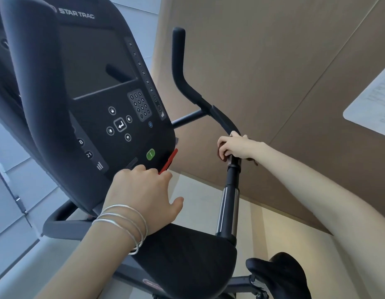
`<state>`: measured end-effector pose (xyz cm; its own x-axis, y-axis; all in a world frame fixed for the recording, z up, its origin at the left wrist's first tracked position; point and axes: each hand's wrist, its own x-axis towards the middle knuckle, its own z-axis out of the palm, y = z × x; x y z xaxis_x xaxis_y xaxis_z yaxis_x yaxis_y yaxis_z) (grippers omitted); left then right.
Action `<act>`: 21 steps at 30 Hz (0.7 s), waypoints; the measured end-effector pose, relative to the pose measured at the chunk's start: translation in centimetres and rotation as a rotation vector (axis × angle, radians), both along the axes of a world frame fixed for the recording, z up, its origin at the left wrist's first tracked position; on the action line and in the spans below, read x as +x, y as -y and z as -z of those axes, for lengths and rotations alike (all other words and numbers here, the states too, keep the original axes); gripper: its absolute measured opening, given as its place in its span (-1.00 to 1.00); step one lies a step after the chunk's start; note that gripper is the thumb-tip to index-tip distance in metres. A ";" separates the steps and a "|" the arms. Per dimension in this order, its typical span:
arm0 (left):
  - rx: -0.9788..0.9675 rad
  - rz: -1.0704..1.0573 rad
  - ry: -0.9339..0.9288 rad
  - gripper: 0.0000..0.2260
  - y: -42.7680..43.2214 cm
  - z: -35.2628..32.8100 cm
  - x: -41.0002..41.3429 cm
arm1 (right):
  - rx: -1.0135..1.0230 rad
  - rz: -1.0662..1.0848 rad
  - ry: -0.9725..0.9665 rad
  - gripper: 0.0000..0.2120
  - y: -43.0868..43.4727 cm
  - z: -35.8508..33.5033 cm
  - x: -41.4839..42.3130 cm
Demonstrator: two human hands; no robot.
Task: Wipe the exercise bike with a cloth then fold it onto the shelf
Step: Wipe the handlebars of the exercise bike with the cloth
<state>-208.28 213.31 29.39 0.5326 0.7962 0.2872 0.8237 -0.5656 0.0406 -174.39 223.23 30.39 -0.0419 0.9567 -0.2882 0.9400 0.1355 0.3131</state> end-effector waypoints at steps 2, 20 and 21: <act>0.002 -0.008 -0.002 -0.52 0.0 0.1 0.0 | 0.103 0.045 -0.015 -0.68 -0.5 0.2 0.4; -0.062 -0.011 -0.020 -0.52 0.1 -0.3 0.0 | 0.288 0.054 -0.320 -0.79 1.8 0.7 1.1; -0.073 0.001 -0.016 -0.52 0.0 -0.3 0.1 | 0.332 0.017 -0.404 -0.80 3.1 1.2 1.3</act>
